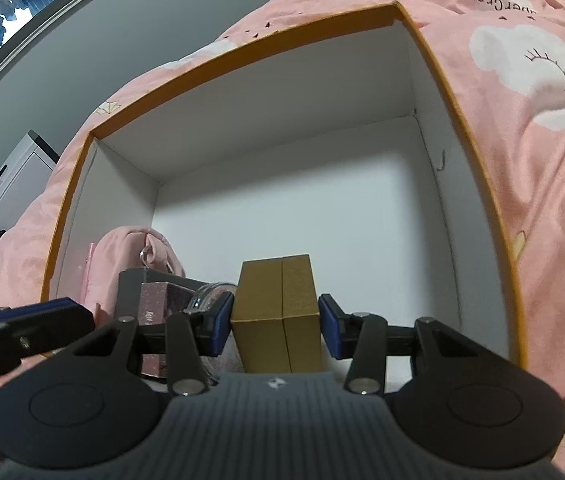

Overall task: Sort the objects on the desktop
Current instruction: 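Lower jar and olive-gold box into the orange box and open both tools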

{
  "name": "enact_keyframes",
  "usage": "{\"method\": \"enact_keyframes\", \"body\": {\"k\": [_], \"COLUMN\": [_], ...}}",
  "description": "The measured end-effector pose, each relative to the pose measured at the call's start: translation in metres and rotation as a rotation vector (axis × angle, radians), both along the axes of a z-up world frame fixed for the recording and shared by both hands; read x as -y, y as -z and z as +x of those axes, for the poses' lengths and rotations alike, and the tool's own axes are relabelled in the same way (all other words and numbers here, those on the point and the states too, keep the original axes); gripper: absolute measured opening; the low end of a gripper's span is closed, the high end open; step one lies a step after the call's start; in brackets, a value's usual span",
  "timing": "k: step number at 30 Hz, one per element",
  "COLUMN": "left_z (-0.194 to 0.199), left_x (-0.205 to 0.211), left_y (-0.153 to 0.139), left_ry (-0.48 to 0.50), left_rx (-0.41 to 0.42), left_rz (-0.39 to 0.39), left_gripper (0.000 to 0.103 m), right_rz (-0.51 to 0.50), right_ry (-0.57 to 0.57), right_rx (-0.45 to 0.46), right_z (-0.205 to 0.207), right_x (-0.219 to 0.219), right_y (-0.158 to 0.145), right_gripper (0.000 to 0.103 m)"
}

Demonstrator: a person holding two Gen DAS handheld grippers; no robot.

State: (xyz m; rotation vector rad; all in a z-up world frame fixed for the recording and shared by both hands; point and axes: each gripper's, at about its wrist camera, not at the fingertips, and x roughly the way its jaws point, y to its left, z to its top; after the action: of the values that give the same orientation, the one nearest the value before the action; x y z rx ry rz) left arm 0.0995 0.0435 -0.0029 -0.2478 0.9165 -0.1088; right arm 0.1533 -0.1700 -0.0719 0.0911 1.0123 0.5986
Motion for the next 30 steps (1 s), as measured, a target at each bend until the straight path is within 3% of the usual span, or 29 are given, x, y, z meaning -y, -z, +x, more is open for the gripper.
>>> {"method": "enact_keyframes", "body": {"k": [4, 13, 18, 22, 24, 27, 30], "left_z": [0.000, -0.004, -0.006, -0.008, -0.010, -0.015, -0.019], "left_x": [-0.004, -0.009, -0.013, -0.014, -0.015, -0.015, -0.010], "left_y": [0.004, 0.013, 0.013, 0.013, 0.011, 0.006, 0.004], "left_ry": [-0.013, -0.018, -0.031, -0.028, -0.021, -0.004, 0.016], "left_rx": [-0.011, -0.033, -0.031, -0.033, -0.028, -0.008, -0.009], "left_rz": [-0.017, -0.045, -0.065, -0.081, -0.090, -0.110, -0.107], "left_gripper": [0.026, 0.027, 0.034, 0.036, 0.039, 0.048, 0.048], "right_rz": [-0.039, -0.038, 0.002, 0.009, 0.004, -0.028, -0.031], "right_ry": [-0.044, -0.108, -0.128, -0.105, -0.088, -0.091, -0.110], "right_rx": [0.035, -0.033, -0.095, -0.086, -0.093, -0.089, -0.075], "right_z": [-0.007, -0.006, -0.002, -0.001, 0.002, 0.002, 0.000], "right_x": [-0.010, -0.009, -0.007, -0.004, -0.004, -0.005, -0.004], "right_y": [-0.001, -0.001, -0.003, -0.007, -0.006, -0.001, -0.001], "right_gripper": [0.048, 0.052, 0.054, 0.053, 0.038, 0.031, 0.029]}}
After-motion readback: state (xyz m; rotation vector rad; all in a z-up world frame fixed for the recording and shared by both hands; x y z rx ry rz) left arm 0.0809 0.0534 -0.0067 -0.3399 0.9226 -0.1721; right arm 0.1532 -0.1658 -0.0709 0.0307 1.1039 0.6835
